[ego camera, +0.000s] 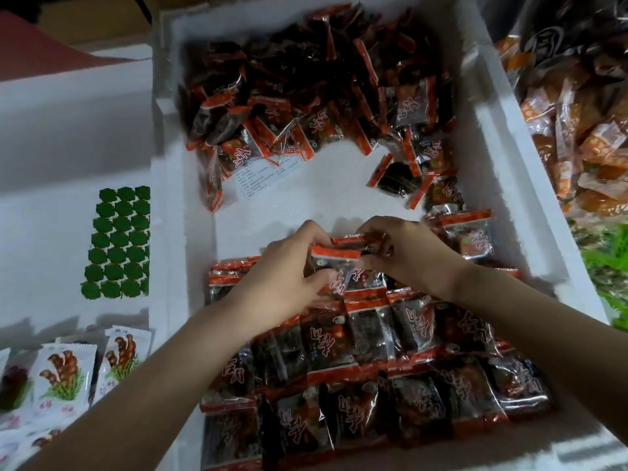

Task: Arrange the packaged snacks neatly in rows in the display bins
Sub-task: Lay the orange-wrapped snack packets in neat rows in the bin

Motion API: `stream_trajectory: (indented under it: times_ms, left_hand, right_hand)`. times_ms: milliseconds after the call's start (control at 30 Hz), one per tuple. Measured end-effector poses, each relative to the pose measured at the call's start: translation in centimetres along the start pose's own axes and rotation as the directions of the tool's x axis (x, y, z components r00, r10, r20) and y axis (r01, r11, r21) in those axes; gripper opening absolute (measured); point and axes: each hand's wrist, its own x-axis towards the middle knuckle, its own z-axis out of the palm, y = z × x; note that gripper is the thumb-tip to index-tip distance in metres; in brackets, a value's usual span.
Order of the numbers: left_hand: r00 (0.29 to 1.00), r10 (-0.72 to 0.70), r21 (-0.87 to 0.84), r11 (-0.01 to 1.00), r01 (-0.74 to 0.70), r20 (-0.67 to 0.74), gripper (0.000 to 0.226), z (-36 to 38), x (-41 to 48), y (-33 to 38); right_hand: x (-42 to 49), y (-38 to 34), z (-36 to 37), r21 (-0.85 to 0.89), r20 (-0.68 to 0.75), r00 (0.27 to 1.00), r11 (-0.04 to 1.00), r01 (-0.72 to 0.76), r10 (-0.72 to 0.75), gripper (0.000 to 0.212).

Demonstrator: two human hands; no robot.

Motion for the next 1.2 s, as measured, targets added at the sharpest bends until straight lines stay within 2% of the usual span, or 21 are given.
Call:
stream_trajectory:
  times_ms: [100,200,267,367,467,600,733,800,867,900,967,1067,1133,1200]
  left_hand:
    - [0.999,0.018,0.088,0.996,-0.015,-0.037,0.02,0.6,-0.6,-0.3]
    - [0.99,0.084,0.279,0.959,-0.049,-0.115,0.032,1.2,-0.8,-0.8]
    - [0.975,0.173,0.435,0.895,-0.096,-0.141,0.042,1.8,-0.9,-1.1]
    - [0.938,0.315,0.613,0.773,-0.163,-0.147,0.043,2.8,-1.2,-1.7]
    - [0.937,0.338,0.753,0.637,-0.164,-0.082,0.051,3.8,-1.4,-2.5]
    - [0.943,0.323,0.787,0.601,-0.14,-0.079,0.053,4.3,-1.1,-3.4]
    - [0.951,0.301,0.803,0.582,-0.127,-0.067,0.053,4.3,-0.9,-3.5]
    - [0.959,0.277,0.801,0.586,-0.123,-0.055,0.054,4.2,-0.9,-3.5]
    - [0.966,0.257,0.784,0.607,-0.129,-0.04,0.055,3.9,-0.8,-3.2]
    - [0.965,0.258,0.768,0.626,-0.137,-0.038,0.055,3.6,-0.8,-3.0]
    - [0.959,0.279,0.712,0.682,-0.169,-0.039,0.053,3.0,-0.3,-2.3]
    - [0.955,0.287,0.577,0.794,-0.192,-0.077,0.048,2.2,1.8,-0.5]
    - [0.961,0.247,0.467,0.869,-0.164,-0.123,0.047,2.1,4.1,0.9]
    - [0.971,0.199,0.393,0.91,-0.131,-0.137,0.048,2.6,6.9,2.1]
  right_hand:
    - [0.0,0.3,-0.1,-0.028,0.021,1.0,1.0,0.012,-0.011,0.024]
    - [-0.2,0.6,0.0,0.0,0.03,0.999,1.0,0.02,-0.02,0.029]
    - [-0.4,0.8,0.2,-0.04,0.03,0.998,0.998,0.051,-0.05,0.039]
    - [-0.9,1.2,0.5,-0.279,0.014,0.981,0.942,0.188,-0.192,0.052]
    - [-1.1,1.7,0.6,-0.355,0.05,0.968,0.902,0.248,-0.246,0.052]
    - [-1.0,2.0,0.6,-0.358,0.125,0.963,0.894,0.27,-0.24,0.051]
    - [-0.7,2.0,0.7,-0.471,0.185,0.946,0.821,0.322,-0.265,0.053]
    - [-0.9,1.9,0.5,-0.518,0.211,0.943,0.789,0.33,-0.256,0.057]
    - [-1.3,1.7,0.1,-0.5,0.2,0.948,0.806,0.317,-0.249,0.061]
    - [-1.5,1.6,-0.3,-0.459,0.16,0.958,0.84,0.287,-0.24,0.061]
    - [-1.5,2.1,-1.4,-0.366,-0.009,0.975,0.908,0.202,-0.22,0.056]
    - [-0.1,3.8,-3.5,-0.355,-0.265,0.952,0.933,0.048,-0.15,0.044]
    - [1.3,4.9,-4.8,-0.333,-0.332,0.942,0.941,-0.061,-0.057,0.044]
    - [2.7,5.5,-5.5,-0.286,-0.357,0.934,0.951,-0.121,0.012,0.054]
